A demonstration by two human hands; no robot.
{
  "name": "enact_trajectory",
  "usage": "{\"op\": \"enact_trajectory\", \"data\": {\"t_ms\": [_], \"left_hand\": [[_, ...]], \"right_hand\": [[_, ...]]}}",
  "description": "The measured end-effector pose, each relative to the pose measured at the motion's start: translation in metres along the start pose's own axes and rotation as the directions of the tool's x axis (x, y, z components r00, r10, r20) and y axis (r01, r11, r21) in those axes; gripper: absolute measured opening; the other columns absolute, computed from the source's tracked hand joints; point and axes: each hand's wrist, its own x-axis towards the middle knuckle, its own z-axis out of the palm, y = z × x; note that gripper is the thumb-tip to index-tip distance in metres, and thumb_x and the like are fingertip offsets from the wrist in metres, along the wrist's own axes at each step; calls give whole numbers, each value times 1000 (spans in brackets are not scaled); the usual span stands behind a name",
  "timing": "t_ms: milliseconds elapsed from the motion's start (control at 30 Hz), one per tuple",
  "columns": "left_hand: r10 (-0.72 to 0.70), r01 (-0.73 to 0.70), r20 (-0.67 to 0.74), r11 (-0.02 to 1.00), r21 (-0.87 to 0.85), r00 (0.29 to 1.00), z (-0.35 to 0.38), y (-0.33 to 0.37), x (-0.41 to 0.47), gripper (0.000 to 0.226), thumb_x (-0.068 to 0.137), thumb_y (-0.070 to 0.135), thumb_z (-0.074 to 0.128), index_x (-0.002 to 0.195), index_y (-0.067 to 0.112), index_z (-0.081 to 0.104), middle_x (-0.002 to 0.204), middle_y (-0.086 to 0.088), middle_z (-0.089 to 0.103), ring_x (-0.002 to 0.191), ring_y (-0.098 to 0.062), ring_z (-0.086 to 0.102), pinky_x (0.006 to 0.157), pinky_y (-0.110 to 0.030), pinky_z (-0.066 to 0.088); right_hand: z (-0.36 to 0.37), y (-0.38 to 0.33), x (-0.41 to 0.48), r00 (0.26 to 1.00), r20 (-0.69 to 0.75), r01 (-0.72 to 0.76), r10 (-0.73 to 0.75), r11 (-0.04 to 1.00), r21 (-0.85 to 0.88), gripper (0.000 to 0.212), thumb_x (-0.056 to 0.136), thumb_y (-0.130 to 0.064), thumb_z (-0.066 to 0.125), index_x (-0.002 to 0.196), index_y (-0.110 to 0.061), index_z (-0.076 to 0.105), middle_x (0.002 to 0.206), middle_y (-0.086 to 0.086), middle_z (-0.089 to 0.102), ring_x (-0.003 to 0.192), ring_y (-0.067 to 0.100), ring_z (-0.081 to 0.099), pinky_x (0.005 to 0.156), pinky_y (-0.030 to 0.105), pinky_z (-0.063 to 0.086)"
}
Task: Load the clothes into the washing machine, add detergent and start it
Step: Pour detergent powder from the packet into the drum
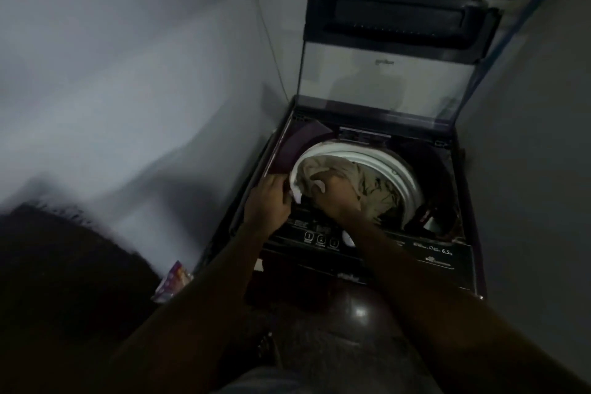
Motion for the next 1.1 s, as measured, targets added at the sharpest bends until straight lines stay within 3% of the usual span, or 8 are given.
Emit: {"op": "enact_trajectory", "data": {"t_ms": [167, 267, 367, 500, 600, 800, 967, 1100], "left_hand": [[-152, 154, -42, 987, 44, 987, -36, -36, -44, 42, 89, 30, 48, 123, 7, 60, 116, -14, 64, 106, -37, 61, 89, -45, 51], [-185, 186, -63, 982, 15, 981, -60, -61, -74, 39, 96, 25, 50, 130, 7, 56, 127, -14, 60, 116, -32, 58, 98, -40, 44], [-216, 217, -120, 976, -12, 969, -80, -95, -107, 38, 97, 23, 51, 132, 6, 54, 130, -14, 59, 118, -29, 56, 97, -36, 43], [-266, 272, -147, 962, 24, 953, -97, -145, -150, 39, 95, 16, 57, 132, 6, 55, 130, -13, 61, 117, -31, 58, 98, -38, 44], [-311, 316, -112, 948, 31, 944, -105, -173, -179, 41, 96, 20, 55, 135, 8, 53, 135, -11, 57, 123, -28, 54, 103, -36, 40], [-455, 456, -74, 890, -10, 887, -102, -227, -231, 44, 95, 30, 60, 134, 10, 55, 134, -12, 58, 125, -29, 54, 107, -41, 42], [-520, 519, 39, 854, 24, 854, -70, -267, -247, 51, 95, 34, 58, 140, 12, 48, 135, -13, 56, 126, -30, 51, 107, -40, 40], [-519, 518, 10, 854, 55, 855, -21, -314, -250, 47, 94, 34, 60, 133, 10, 52, 128, -13, 60, 119, -29, 55, 103, -38, 43]], "right_hand": [[29, -51, -17, 991, 15, 131, -132, 990, 42, 23, 89, -22, 54, 105, -14, 70, 110, 10, 68, 103, 27, 61, 85, 31, 46], [53, -86, -27, 978, 21, 203, -206, 976, 80, 24, 91, -28, 55, 104, -14, 71, 108, 8, 69, 101, 24, 62, 85, 27, 45], [82, -120, -40, 957, 44, 278, -286, 952, 128, 22, 91, -23, 57, 101, -8, 71, 103, 11, 69, 94, 26, 64, 85, 34, 50], [132, -158, -62, 943, 93, 307, -320, 942, 135, 26, 90, -19, 57, 114, -12, 66, 117, 6, 65, 107, 20, 61, 94, 29, 46], [171, -178, -83, 937, 157, 287, -311, 945, 159, 25, 95, -23, 53, 112, -13, 67, 113, 5, 65, 104, 19, 60, 93, 31, 47], [230, -207, -114, 918, 265, 240, -294, 946, 217, 31, 100, -31, 44, 106, -12, 67, 108, 8, 66, 97, 20, 60, 88, 38, 49], [275, -206, -106, 864, 378, 269, -333, 939, 214, 31, 96, -31, 50, 115, -12, 67, 114, 7, 67, 100, 21, 62, 85, 24, 43], [340, -179, -80, 834, 428, 303, -349, 937, 173, 33, 96, -31, 49, 118, -13, 65, 118, 8, 65, 104, 22, 61, 88, 24, 41]]}}
